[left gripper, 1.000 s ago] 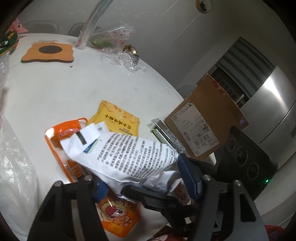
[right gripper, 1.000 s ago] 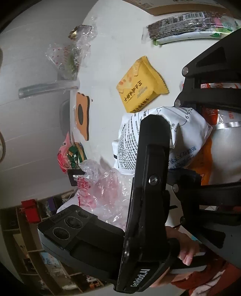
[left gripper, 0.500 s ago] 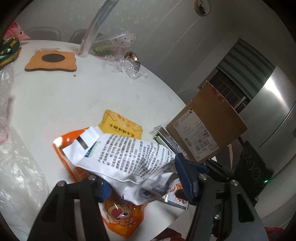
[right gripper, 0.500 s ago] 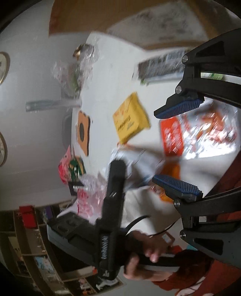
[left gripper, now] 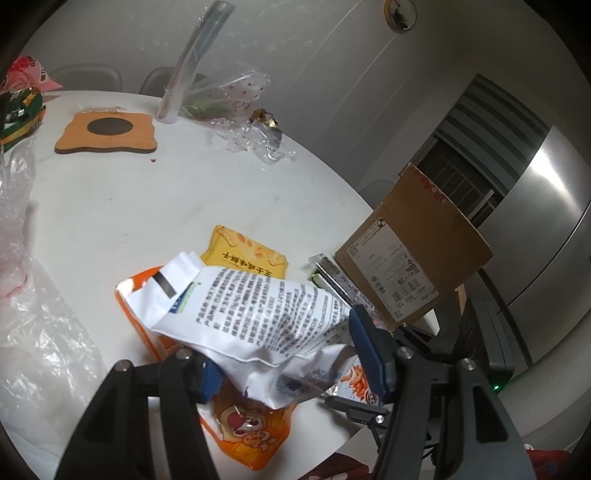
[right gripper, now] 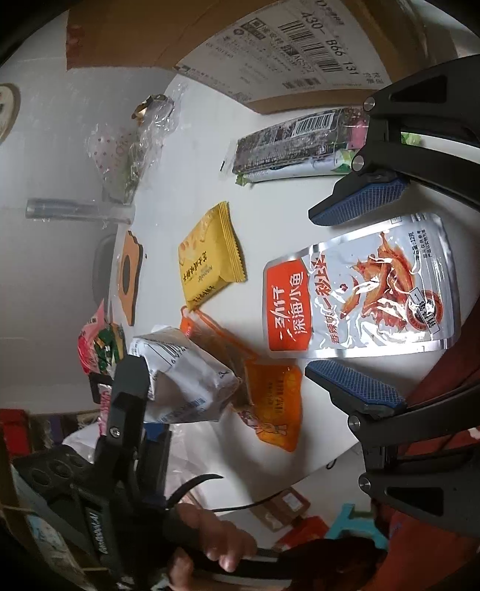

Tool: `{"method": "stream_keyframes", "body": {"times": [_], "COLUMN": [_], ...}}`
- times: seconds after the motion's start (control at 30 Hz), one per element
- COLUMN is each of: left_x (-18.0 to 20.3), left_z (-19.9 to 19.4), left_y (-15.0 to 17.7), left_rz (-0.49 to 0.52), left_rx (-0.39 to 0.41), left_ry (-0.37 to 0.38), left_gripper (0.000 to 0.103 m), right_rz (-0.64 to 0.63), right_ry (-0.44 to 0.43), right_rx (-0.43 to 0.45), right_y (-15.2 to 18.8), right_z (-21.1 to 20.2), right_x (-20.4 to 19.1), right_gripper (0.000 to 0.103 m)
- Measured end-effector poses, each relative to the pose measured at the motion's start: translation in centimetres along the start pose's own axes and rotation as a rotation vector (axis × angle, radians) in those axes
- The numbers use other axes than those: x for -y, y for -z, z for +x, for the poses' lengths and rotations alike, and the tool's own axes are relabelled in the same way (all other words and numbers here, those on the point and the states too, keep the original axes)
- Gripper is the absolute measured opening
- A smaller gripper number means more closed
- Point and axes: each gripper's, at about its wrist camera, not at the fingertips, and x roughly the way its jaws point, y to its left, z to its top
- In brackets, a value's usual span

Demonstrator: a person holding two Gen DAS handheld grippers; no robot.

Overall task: Organize snacks
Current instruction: 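Grasp the red-and-white fish snack pack with the right gripper while the left gripper holds the white bag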

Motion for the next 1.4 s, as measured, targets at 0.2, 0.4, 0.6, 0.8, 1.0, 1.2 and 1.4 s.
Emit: {"method": "stream_keyframes", "body": {"times": [0.2,0.4,0.6,0.8,1.0,1.2,1.4], "left_x": [0.2,0.6,1.3,2.3,4.3,7.8,12.7], "left_z": [-0.1,-0.1,-0.7,-1.9,-3.8,-6.2,-6.5], "left_y": [0.0,-0.1,-0.4,-1.1,-3.2,-6.4,-9.6], "left_rz": [0.014,0.022,0.048,0.075,0.126,0.194,0.293], "left_rx": [0.002,0.006,0.025,0.054,0.106,0.188,0.191], "left_ry": [-0.006,-0.001,0.001,0.004,0.009,0.028,0.085], "left_gripper": [0.058,0.058,0.058,0.058,0.058,0.058,0.058], "right_rz": [-0.012,-0.011,-0.012,-0.014,-0.017,-0.026,-0.020], "right_ry": [-0.007,0.000,0.012,0.030,0.049,0.111,0.205], "right_rx": [-0.019,-0.024,-0.001,0.047,0.127,0.207,0.264], "right_y": [0.1,-0.2,-0.5,-1.3,-3.7,-7.1,-10.0], "right_z": [0.8,1.1,0.8,-0.5,-2.8,-6.4,-11.0], "right_x": [-0.2,-0.2,-0.2,-0.3,-0.3,-0.4,0.7], "right_gripper": [0.073,0.066,0.065,0.065,0.065,0.065,0.065]}}
